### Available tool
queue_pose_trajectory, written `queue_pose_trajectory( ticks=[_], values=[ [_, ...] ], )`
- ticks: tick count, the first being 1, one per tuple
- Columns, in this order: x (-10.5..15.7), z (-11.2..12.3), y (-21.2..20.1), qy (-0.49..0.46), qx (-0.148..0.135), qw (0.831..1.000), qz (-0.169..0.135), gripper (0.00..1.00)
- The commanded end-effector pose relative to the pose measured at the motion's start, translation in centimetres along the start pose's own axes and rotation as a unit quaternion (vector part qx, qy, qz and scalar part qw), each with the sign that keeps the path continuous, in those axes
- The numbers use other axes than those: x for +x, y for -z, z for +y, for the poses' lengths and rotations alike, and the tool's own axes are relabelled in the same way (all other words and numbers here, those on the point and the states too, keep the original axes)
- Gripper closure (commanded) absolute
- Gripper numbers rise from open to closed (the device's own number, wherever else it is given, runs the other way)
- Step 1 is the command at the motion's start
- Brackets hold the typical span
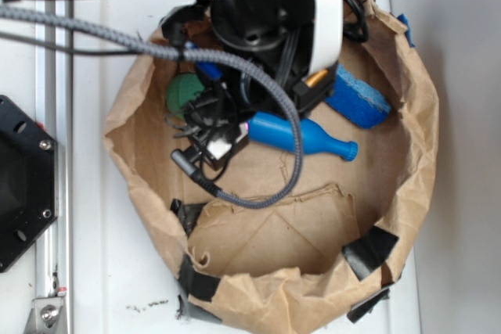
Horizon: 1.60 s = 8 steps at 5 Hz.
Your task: Grab the blue sponge.
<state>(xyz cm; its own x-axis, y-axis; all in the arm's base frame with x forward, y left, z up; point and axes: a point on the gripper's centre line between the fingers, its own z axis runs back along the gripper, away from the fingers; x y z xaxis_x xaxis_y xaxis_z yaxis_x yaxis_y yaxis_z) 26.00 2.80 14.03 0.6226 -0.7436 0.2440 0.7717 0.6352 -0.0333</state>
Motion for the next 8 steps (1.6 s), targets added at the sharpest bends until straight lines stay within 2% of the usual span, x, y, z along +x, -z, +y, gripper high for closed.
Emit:
queue_pose_trajectory(
  ticks=[1,2,3,4,5,6,8],
  values=[
    [0.3,0.0,-1.0,0.001,0.018,1.000,-0.007,0.00],
    [-0.1,1.2,1.6,0.024,0.053,0.998,0.002,0.00],
    [-0.9,2.3,3.3,0.038,0.073,0.996,0.029,0.00],
    [-1.7,4.0,4.9,0.026,0.063,0.996,0.055,0.00],
    [-1.9,5.5,5.7,0.016,0.053,0.996,0.069,0.00],
    [-1.2,5.8,6.5,0.024,0.053,0.995,0.078,0.00],
    [-0.1,4.9,5.9,0.046,0.069,0.994,0.068,0.00]
  ],
)
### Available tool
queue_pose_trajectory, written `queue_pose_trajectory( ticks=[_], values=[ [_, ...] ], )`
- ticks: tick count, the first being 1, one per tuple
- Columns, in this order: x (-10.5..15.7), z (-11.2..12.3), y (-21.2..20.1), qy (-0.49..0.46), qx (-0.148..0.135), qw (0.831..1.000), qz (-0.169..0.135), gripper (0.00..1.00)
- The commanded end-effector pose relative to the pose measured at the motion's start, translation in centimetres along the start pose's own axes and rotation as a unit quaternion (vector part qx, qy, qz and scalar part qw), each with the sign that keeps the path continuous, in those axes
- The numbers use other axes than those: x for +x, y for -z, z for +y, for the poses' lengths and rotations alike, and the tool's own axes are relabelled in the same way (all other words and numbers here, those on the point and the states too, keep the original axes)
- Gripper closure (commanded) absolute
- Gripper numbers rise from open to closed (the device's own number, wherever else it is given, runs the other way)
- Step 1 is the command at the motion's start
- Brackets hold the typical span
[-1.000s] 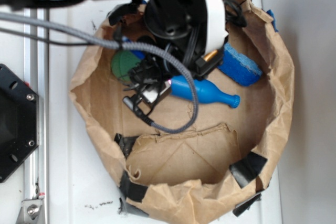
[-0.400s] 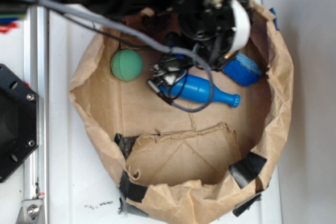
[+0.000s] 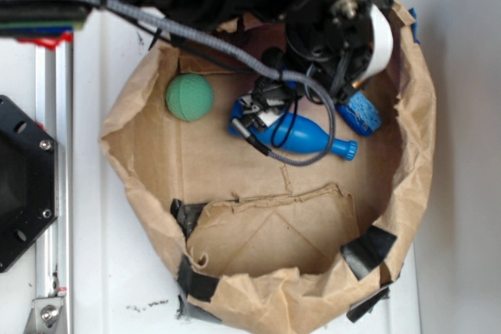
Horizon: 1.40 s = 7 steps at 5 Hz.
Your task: Grab the blue sponge.
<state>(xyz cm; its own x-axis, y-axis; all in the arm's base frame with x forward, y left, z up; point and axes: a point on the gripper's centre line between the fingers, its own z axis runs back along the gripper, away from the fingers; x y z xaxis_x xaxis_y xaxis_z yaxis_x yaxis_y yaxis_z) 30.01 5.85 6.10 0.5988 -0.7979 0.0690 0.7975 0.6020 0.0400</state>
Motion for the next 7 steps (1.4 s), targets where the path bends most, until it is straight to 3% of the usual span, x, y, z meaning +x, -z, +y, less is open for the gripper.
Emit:
queue_pose_trajectory(
  ticks=[1,3,6,7],
  values=[
    [1.5,-0.2,-2.8,0.019,0.064,0.998,-0.021,0.00],
    [2.0,0.5,-4.8,0.016,0.086,0.995,-0.045,0.00],
    [2.9,1.7,-3.9,0.035,0.121,0.992,-0.029,0.00],
    [3.6,1.7,-3.4,0.040,0.113,0.992,-0.040,0.00]
  ],
)
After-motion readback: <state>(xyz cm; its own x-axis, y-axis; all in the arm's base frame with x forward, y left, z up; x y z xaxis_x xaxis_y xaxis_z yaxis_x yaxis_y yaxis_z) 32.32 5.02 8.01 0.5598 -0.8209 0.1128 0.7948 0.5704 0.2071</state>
